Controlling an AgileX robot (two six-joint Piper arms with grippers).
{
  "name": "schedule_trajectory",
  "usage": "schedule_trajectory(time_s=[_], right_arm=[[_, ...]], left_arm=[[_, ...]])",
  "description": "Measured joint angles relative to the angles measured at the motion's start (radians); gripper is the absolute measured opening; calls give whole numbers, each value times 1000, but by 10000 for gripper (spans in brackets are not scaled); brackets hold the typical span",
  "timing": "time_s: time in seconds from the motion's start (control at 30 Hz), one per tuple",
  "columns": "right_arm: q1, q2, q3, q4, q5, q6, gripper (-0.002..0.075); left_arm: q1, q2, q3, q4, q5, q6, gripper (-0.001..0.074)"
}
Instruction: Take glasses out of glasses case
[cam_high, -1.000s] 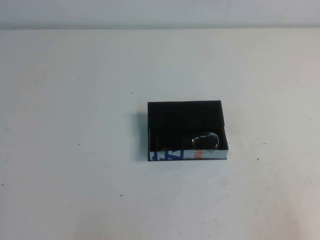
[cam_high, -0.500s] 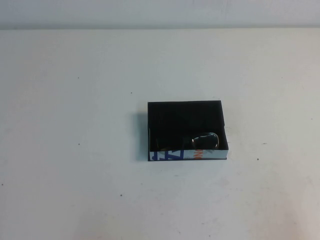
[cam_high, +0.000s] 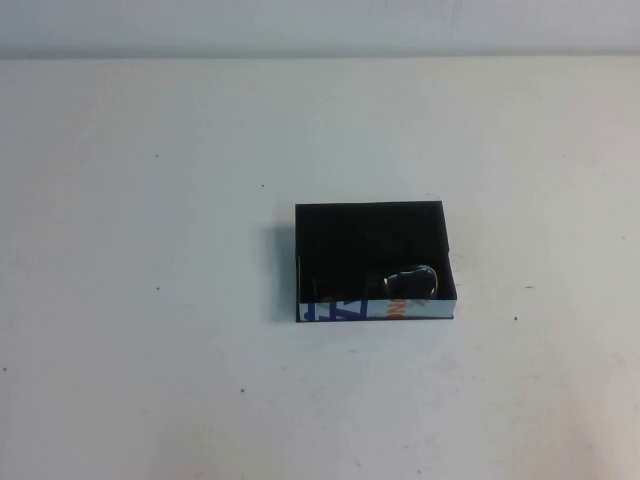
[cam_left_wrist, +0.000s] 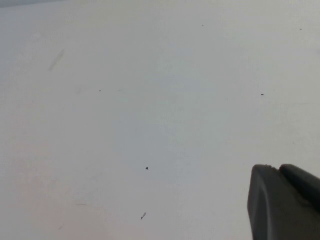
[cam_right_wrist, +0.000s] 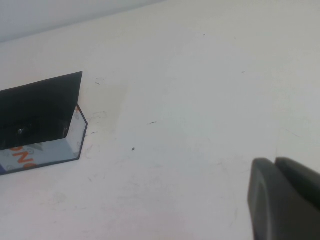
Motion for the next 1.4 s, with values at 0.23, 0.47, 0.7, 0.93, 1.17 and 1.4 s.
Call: schedule_trajectory(time_s=[0.23,0.47,0.7,0.93,1.17,1.4], right_arm=[[0,0,-11,69,-8,0,-18],[0,3,-329,47,23,0,-18],[-2,171,-543,89,116,0,-18],[-2,487,-571,187,131,-98,-18],[-2,839,-866,286,389,-463,-18],[76,1218,-1233,291,795,-662,-18]], left_arm=[[0,0,0,0,0,0,-4],[0,0,0,0,0,0,-4],[0,0,0,0,0,0,-4],[0,0,0,0,0,0,-4],[0,0,0,0,0,0,-4],[0,0,0,0,0,0,-4]])
